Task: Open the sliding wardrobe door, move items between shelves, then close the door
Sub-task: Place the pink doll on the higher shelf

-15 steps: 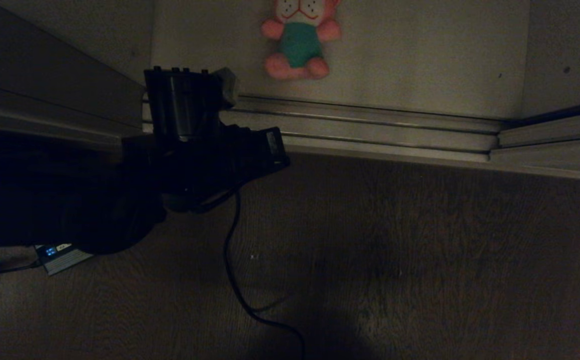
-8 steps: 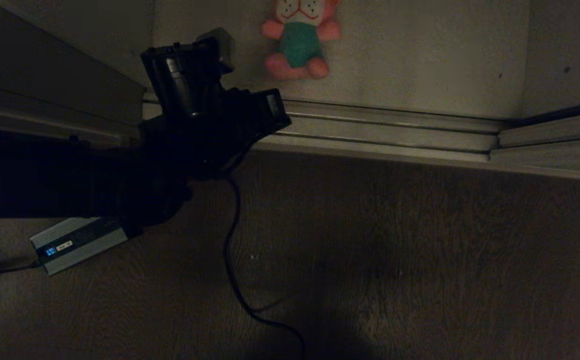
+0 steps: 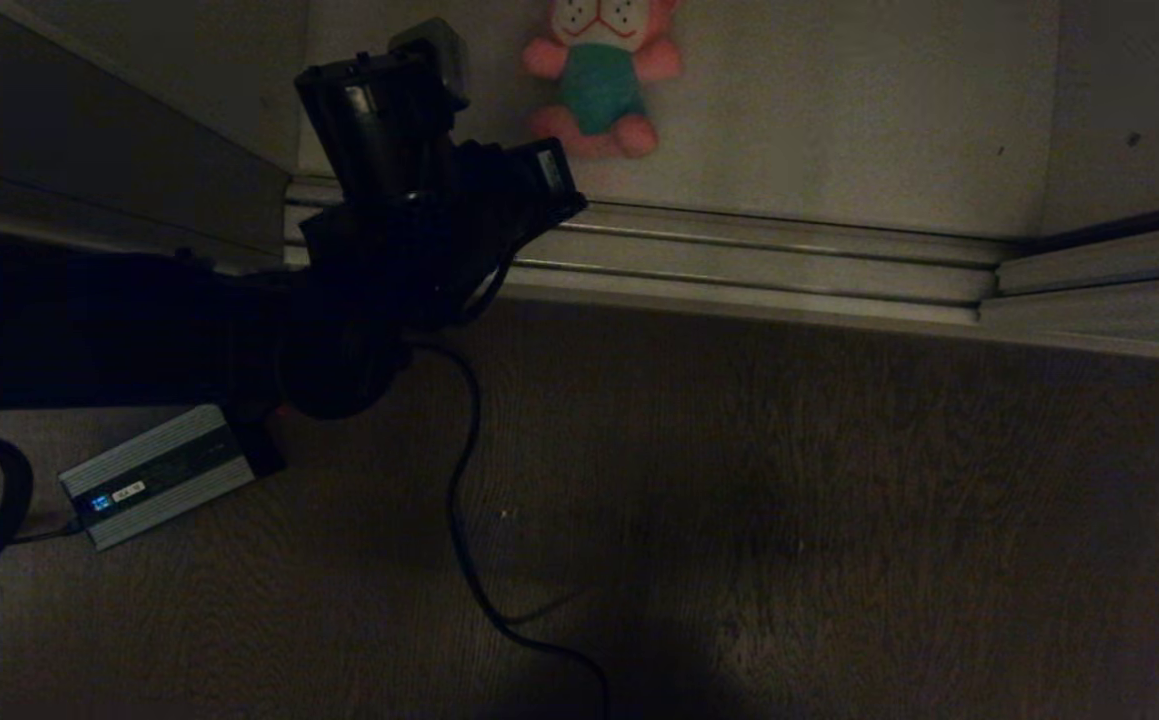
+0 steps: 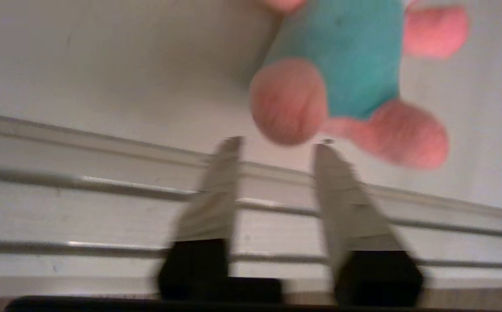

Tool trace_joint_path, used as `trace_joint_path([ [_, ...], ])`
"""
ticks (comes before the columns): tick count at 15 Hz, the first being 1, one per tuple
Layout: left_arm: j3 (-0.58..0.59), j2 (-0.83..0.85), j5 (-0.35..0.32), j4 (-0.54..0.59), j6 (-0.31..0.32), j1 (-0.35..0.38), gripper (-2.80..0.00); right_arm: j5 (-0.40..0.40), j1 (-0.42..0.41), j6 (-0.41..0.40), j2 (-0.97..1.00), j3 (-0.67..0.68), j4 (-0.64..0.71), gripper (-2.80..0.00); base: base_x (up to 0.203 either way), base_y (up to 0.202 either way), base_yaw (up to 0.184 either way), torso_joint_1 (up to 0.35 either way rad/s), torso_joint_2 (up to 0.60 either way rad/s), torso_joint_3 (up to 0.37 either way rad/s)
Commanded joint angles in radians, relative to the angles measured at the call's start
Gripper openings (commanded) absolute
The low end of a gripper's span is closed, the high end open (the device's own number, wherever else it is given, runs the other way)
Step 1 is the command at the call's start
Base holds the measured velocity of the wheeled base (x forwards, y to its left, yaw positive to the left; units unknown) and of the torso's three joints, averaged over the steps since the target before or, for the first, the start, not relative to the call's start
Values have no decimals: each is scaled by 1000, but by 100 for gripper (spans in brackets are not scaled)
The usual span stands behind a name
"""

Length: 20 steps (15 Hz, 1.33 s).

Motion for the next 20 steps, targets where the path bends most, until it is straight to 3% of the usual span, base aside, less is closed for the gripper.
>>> trace_joint_path([
  [1,-13,-13,3,-7,-1,1,0,0,0,-1,0,3,0,-280,0,0,0,0,0,0],
  [9,-69,87,-4,-35,-5,1,0,0,0,-1,0,4,0,-280,0,0,0,0,0,0],
  [15,-128,200,1,-225,-3,11,0,0,0,-1,0,4,0,-280,0,0,0,0,0,0],
  [20,-141,228,-5,-303,8,35,0,0,0,-1,1,4,0,-280,0,0,0,0,0,0],
])
